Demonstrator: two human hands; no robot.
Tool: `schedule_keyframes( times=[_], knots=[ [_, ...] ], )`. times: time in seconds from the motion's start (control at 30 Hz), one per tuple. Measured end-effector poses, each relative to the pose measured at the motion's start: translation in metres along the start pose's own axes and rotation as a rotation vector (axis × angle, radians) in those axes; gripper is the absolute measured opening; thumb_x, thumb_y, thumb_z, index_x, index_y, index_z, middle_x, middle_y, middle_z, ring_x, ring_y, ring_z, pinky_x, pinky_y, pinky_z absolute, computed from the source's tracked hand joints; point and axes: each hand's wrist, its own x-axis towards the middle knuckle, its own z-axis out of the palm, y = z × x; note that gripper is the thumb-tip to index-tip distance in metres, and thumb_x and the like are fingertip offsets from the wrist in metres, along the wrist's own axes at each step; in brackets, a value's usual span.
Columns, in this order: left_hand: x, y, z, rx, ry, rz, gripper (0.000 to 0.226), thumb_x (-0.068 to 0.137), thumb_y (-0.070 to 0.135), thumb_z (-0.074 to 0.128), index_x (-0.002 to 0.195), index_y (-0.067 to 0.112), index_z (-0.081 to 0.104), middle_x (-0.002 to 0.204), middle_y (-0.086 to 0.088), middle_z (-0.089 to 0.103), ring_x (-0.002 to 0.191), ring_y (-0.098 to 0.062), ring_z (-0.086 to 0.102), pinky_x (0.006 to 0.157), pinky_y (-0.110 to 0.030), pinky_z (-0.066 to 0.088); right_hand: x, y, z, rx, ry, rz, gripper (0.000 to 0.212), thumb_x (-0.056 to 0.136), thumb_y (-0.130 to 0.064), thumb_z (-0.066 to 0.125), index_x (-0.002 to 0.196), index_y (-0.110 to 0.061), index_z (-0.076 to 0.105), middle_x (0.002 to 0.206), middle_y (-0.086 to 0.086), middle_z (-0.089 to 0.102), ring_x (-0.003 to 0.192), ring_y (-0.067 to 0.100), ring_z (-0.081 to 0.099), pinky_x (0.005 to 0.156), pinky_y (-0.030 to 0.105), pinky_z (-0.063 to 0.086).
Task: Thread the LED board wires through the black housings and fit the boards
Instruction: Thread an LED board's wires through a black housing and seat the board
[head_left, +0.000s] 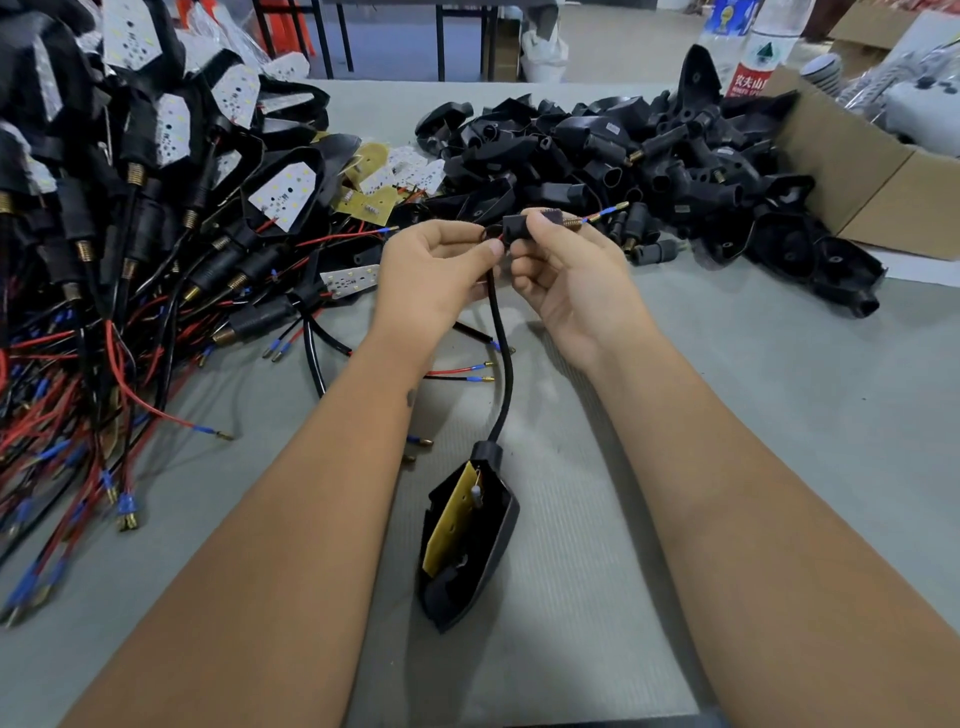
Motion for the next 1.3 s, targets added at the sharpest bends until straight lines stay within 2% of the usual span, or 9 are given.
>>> schedule_keyframes(
  times=[0.17,0.37,0.5,0.63,0.77,0.93,1.1,1.2,1.3],
  knots=[
    [-0.0031,-0.0001,0.0004,-0.058,-0.027,0.025,0.014,0.09,0.0,0.065,0.085,0.012,0.062,0.067,0.003,0.071,0.065,-0.015,0.072,0.06,-0.023,0.056,0.0018,0.0021,-0.0025,-0.048,0.024,-0.024,0.012,0.095,-0.015,0.06,0.085,-0.009,0.06,0.065,0.003,0.06,0.052,0.009,0.055,0.054,0.019,0.047],
    [-0.0042,0.0032,-0.0013,0.038,-0.055,0.102,0.017,0.088,-0.002,0.067,0.08,0.012,0.064,0.074,-0.004,0.066,0.057,-0.012,0.068,0.058,-0.021,0.055,0.0047,0.0039,-0.0023,-0.125,0.119,-0.028,0.019,0.09,-0.025,0.069,0.086,-0.012,0.057,0.058,0.001,0.056,0.045,0.011,0.048,0.049,0.021,0.041],
    [-0.0047,0.0038,-0.0004,0.064,-0.084,0.091,0.014,0.089,-0.002,0.066,0.082,0.01,0.064,0.07,-0.003,0.067,0.055,-0.011,0.067,0.055,-0.019,0.053,0.0041,0.0025,-0.0022,-0.093,0.076,-0.017,0.013,0.093,-0.02,0.064,0.084,-0.012,0.059,0.061,0.003,0.056,0.048,0.011,0.05,0.051,0.02,0.043],
    [-0.0046,0.0042,0.0018,0.059,-0.087,0.108,0.019,0.09,-0.002,0.064,0.102,0.012,0.06,0.066,-0.003,0.068,0.055,-0.013,0.066,0.056,-0.023,0.054,0.0021,-0.0004,-0.0025,0.007,0.014,-0.006,0.007,0.096,-0.012,0.056,0.099,-0.013,0.063,0.067,0.003,0.059,0.056,0.011,0.056,0.057,0.02,0.048],
    [-0.0048,0.0042,0.0034,0.029,-0.046,0.129,0.008,0.091,0.002,0.064,0.093,0.01,0.065,0.067,0.0,0.067,0.055,-0.011,0.065,0.054,-0.021,0.053,0.0005,-0.0024,-0.0021,0.096,-0.031,0.019,0.011,0.096,-0.006,0.054,0.096,-0.012,0.063,0.071,0.006,0.061,0.061,0.012,0.058,0.063,0.02,0.051],
    [-0.0024,0.0027,0.0022,-0.01,-0.003,0.122,0.012,0.09,0.001,0.065,0.084,0.011,0.065,0.061,0.005,0.067,0.052,-0.008,0.062,0.053,-0.019,0.052,0.0025,0.0001,-0.0014,0.111,-0.028,0.03,0.008,0.096,-0.009,0.057,0.091,-0.007,0.063,0.066,0.005,0.064,0.056,0.01,0.059,0.058,0.019,0.052],
    [-0.0027,0.0009,0.0024,0.059,-0.064,0.141,0.011,0.09,0.003,0.066,0.085,0.011,0.071,0.066,0.003,0.07,0.057,-0.007,0.062,0.057,-0.019,0.052,0.0066,0.0036,-0.0043,-0.016,0.037,0.015,0.018,0.092,-0.024,0.065,0.082,-0.01,0.061,0.057,0.001,0.06,0.047,0.009,0.052,0.05,0.019,0.046],
    [-0.0021,0.0021,0.003,0.045,-0.102,0.091,0.012,0.09,-0.001,0.063,0.091,0.009,0.069,0.072,-0.003,0.068,0.057,-0.008,0.062,0.057,-0.019,0.051,0.009,0.0039,-0.0048,-0.03,0.092,0.01,0.023,0.091,-0.03,0.068,0.079,-0.012,0.059,0.055,0.0,0.057,0.045,0.009,0.048,0.049,0.019,0.042],
    [-0.0016,0.003,0.003,0.033,-0.142,-0.003,0.015,0.089,-0.004,0.059,0.094,0.008,0.066,0.072,-0.004,0.069,0.056,-0.011,0.063,0.056,-0.021,0.053,0.0099,0.0032,-0.0061,0.0,0.137,-0.008,0.02,0.092,-0.028,0.066,0.085,-0.011,0.06,0.057,0.0,0.055,0.048,0.009,0.047,0.051,0.019,0.042]
  ],
)
